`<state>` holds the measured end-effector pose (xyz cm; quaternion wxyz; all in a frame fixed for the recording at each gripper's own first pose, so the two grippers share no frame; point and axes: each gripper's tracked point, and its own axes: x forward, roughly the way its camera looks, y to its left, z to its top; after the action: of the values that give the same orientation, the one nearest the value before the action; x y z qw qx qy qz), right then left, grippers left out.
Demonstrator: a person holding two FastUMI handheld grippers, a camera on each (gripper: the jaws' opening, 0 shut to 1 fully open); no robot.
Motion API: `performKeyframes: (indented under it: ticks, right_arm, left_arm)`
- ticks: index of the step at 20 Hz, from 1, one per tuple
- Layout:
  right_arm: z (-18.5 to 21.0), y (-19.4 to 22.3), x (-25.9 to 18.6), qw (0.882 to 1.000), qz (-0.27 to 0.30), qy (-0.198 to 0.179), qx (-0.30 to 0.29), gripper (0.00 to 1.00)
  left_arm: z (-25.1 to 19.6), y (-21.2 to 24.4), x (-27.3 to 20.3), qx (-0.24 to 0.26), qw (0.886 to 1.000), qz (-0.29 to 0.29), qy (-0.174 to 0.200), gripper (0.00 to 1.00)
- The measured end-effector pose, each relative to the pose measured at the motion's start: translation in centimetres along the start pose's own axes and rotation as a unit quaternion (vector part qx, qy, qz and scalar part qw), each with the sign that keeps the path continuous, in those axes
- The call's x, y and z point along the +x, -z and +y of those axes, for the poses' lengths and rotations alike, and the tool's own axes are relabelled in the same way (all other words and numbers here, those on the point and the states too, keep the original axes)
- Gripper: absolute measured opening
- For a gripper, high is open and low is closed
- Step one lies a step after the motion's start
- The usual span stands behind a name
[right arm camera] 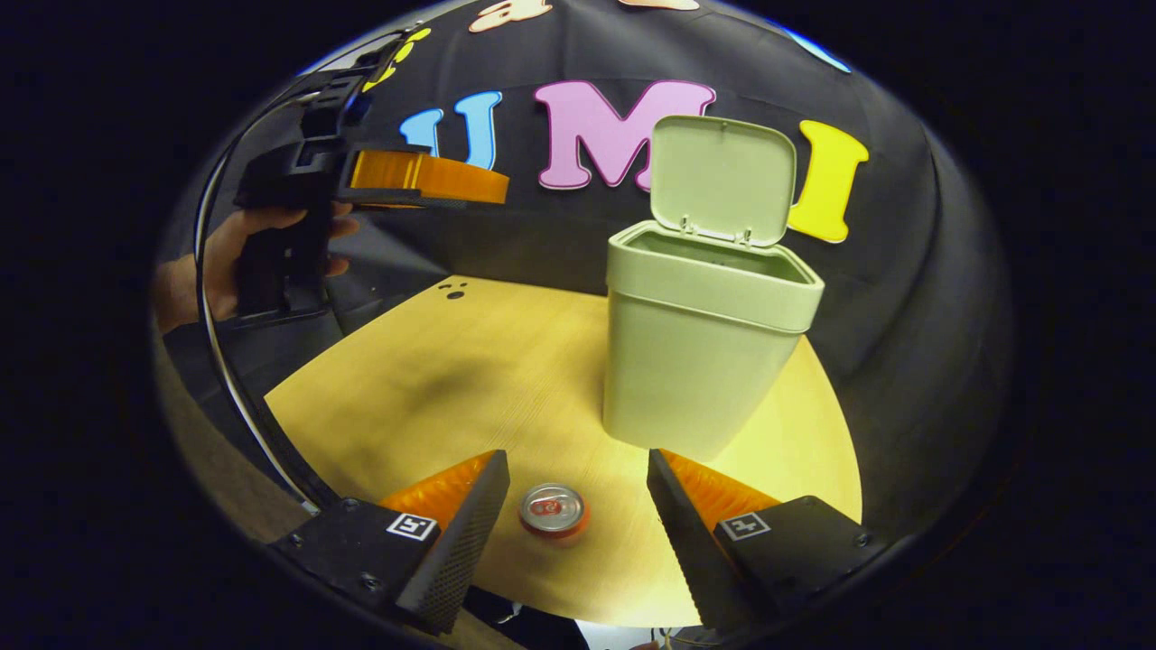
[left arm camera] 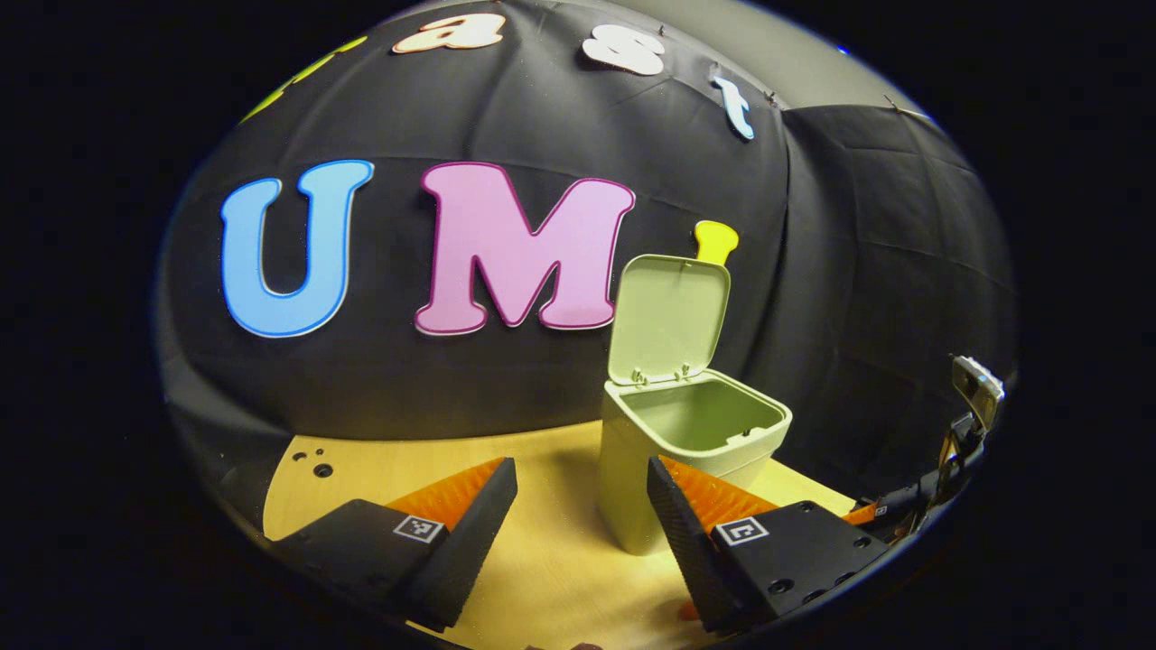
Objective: Press the lid of the desktop garbage bin to open it, pick up the crumpled paper on the desktop and throw it into the bin, then pick up the pop can on the desktop and drop it into the bin, and finally close the garbage bin lid.
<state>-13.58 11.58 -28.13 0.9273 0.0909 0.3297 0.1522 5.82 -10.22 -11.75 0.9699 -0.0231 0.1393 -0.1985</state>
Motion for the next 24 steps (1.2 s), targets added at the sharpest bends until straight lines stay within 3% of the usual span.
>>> performKeyframes:
  ticks: [15, 24]
  right_arm:
    - [0.9, 8.0, 4.8, 0.989, 0.146, -0.021, -0.02, 0.98]
    - [0.6, 10.1, 5.8, 0.981, 0.19, -0.024, -0.036, 0.97]
  left_arm:
    - [4.1, 6.6, -7.5, -0.053, 0.994, 0.055, -0.079, 0.94]
    - [5.7, 7.9, -9.0, -0.069, 0.989, 0.071, -0.111, 0.94]
